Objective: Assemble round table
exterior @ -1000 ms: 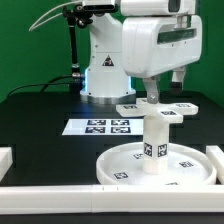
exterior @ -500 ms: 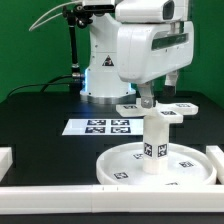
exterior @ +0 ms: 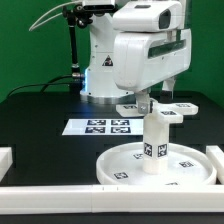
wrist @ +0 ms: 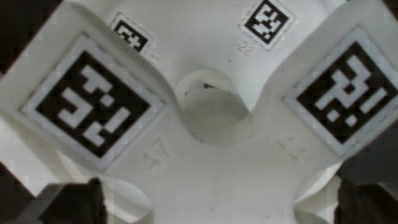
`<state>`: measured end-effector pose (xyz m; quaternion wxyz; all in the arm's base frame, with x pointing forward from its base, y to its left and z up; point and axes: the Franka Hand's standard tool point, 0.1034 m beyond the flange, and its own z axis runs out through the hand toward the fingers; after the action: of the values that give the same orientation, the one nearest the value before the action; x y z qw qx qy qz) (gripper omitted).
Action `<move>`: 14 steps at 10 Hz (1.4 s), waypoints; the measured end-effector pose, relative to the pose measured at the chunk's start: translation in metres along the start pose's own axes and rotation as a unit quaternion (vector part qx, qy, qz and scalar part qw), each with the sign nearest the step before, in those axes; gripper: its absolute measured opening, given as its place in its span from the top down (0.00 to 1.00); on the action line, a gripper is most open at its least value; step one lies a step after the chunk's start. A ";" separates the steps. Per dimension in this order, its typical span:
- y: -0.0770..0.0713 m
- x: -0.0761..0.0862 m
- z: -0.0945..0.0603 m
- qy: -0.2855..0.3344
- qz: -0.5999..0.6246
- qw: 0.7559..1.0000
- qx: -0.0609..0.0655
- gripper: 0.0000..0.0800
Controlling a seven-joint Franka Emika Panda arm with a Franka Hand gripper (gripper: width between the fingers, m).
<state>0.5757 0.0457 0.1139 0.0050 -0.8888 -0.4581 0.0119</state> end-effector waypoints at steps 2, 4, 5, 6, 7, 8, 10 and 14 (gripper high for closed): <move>0.000 -0.001 0.002 -0.001 0.001 1.000 0.001 0.19; -0.001 -0.002 0.006 -0.004 0.001 1.000 0.003 0.19; -0.001 -0.003 0.008 -0.005 0.001 1.000 0.004 0.19; -0.001 -0.003 0.009 -0.006 0.002 1.000 0.005 0.19; -0.002 -0.003 0.010 -0.006 0.005 1.000 0.005 0.19; -0.002 -0.003 0.009 -0.006 0.009 1.000 0.005 0.34; -0.001 -0.003 0.010 -0.006 0.009 1.000 0.005 0.44; -0.001 -0.004 0.010 -0.007 0.025 1.000 0.005 0.44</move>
Offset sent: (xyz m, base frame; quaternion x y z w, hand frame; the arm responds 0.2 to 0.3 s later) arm 0.0015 0.0016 -0.0058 0.0014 0.0023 -0.0080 1.0000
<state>0.5724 0.0433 0.1043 0.0061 -0.9000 -0.4353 0.0201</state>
